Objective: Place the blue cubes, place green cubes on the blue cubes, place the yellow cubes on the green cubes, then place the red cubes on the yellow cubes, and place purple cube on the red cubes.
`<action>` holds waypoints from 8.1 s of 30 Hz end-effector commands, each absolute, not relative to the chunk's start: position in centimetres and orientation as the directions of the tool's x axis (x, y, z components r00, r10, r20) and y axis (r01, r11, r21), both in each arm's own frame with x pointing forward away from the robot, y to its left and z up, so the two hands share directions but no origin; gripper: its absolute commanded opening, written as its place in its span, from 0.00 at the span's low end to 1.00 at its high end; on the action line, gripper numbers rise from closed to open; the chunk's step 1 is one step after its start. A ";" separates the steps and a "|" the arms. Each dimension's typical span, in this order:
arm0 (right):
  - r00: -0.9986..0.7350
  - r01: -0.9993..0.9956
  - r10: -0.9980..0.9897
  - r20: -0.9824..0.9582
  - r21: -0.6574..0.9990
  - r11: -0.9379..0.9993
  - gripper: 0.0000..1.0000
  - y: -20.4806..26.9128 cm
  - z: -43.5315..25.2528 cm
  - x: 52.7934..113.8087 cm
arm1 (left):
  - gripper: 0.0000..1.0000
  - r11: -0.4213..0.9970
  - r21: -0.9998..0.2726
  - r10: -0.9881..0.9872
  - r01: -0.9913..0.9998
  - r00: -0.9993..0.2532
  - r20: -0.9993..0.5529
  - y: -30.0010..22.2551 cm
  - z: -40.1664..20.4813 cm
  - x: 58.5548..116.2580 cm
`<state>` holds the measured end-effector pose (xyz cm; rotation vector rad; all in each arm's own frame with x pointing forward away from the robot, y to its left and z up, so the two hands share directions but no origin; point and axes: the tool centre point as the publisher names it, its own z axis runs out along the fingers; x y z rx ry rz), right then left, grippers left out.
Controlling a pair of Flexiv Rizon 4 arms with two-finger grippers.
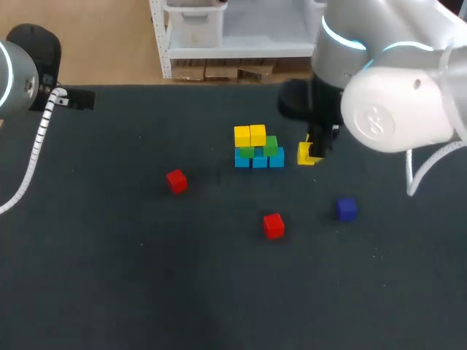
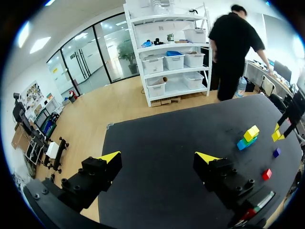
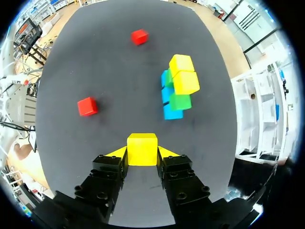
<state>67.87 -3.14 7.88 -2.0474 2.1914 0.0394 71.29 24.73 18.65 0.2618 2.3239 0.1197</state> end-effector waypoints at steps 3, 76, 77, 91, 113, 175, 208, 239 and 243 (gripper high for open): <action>-0.052 -0.996 -0.993 -0.108 -0.067 0.060 0.00 -2.0 7.9 70.0 | 1.00 0.974 0.165 0.226 0.155 -0.675 -0.702 24.8 18.7 71.2; 0.050 -0.999 -0.995 -0.088 -0.020 -0.049 0.00 2.0 5.5 75.6 | 1.00 0.974 0.165 0.226 0.155 -0.675 -0.702 24.8 18.7 71.2; 0.050 -0.999 -0.995 -0.087 -0.019 -0.049 0.00 2.0 5.4 75.6 | 1.00 0.974 0.165 0.226 0.155 -0.675 -0.702 24.8 18.7 71.2; 0.046 -0.999 -0.994 -0.095 -0.009 -0.045 0.09 2.1 5.2 75.5 | 1.00 0.974 0.165 0.226 0.155 -0.675 -0.702 24.8 18.7 71.2; -0.009 -0.999 -0.988 -0.156 -0.046 0.016 1.00 0.0 7.5 74.0 | 1.00 0.974 0.165 0.226 0.155 -0.675 -0.702 24.8 18.7 71.2; 0.144 -0.990 -0.982 -0.122 -0.022 -0.143 1.00 3.7 1.7 58.0 | 1.00 0.974 0.165 0.226 0.155 -0.675 -0.702 24.8 18.7 71.2; 0.134 -0.991 -0.989 -0.069 0.000 -0.134 0.00 3.2 -0.2 58.1 | 1.00 0.974 0.165 0.226 0.155 -0.675 -0.702 24.8 18.7 71.2; -0.026 -0.997 -0.999 -0.040 -0.074 0.029 0.00 2.3 9.4 68.0 | 1.00 0.974 0.165 0.226 0.155 -0.675 -0.702 24.8 18.7 71.2; -0.040 -0.995 -0.999 -0.036 -0.094 0.044 0.00 2.7 10.3 69.5 | 1.00 0.974 0.165 0.226 0.155 -0.675 -0.702 24.8 18.7 71.2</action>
